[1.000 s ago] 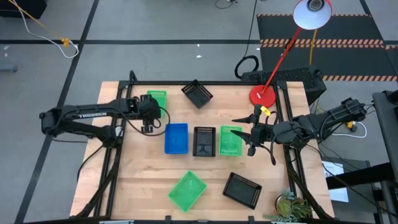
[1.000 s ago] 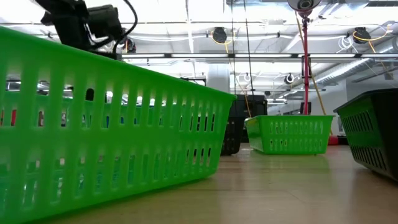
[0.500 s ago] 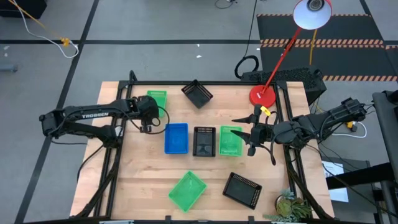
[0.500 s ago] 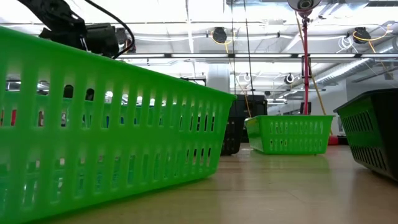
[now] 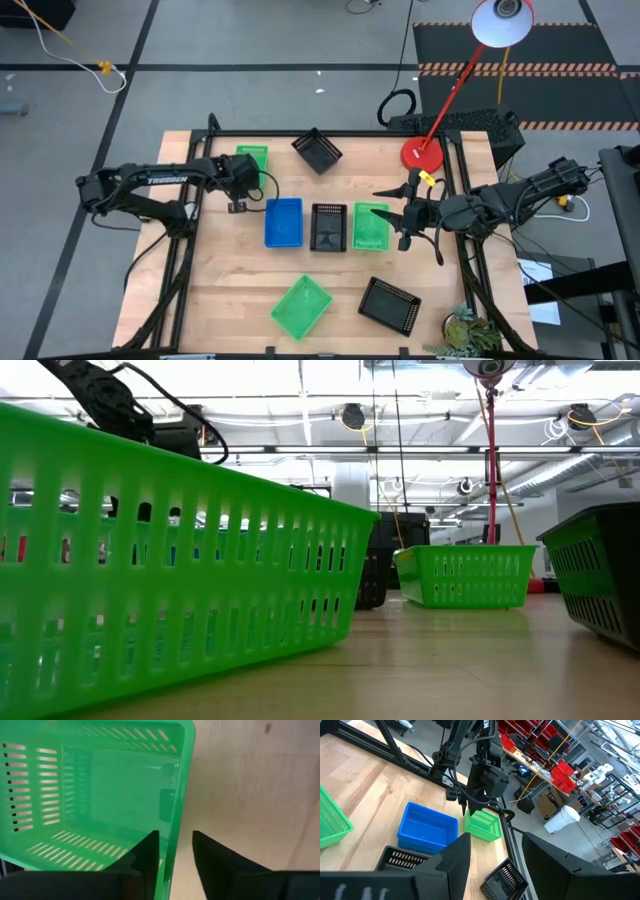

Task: Stack baskets by color
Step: Stack the bottom green bin on top of stacked green bins

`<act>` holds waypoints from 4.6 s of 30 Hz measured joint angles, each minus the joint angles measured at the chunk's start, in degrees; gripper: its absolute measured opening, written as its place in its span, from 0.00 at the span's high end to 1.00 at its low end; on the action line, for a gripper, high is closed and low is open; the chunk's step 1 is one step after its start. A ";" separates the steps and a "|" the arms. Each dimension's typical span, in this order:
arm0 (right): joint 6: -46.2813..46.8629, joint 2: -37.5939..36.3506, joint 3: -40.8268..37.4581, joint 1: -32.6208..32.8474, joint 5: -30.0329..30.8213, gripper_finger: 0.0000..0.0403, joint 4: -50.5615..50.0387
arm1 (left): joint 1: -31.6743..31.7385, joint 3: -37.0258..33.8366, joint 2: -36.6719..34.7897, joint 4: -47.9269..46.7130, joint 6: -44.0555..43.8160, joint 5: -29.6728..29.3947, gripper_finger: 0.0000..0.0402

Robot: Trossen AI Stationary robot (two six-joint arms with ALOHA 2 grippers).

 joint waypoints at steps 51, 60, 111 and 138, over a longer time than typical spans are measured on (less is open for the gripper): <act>-8.08 10.39 0.00 -6.51 -0.10 0.58 23.03 | -26.71 33.00 0.90 -22.65 -16.45 -6.10 0.96; -6.78 11.79 0.13 -10.00 -8.06 0.58 25.82 | -31.16 40.90 11.22 -24.39 -15.53 -6.15 0.95; -13.35 33.47 21.90 -23.63 -43.76 0.58 -10.91 | -35.60 47.89 18.54 -23.84 -10.00 -6.59 0.98; -23.01 37.17 21.96 -24.24 -43.70 0.80 -9.08 | -35.60 47.84 18.58 -23.47 -8.49 -6.50 0.96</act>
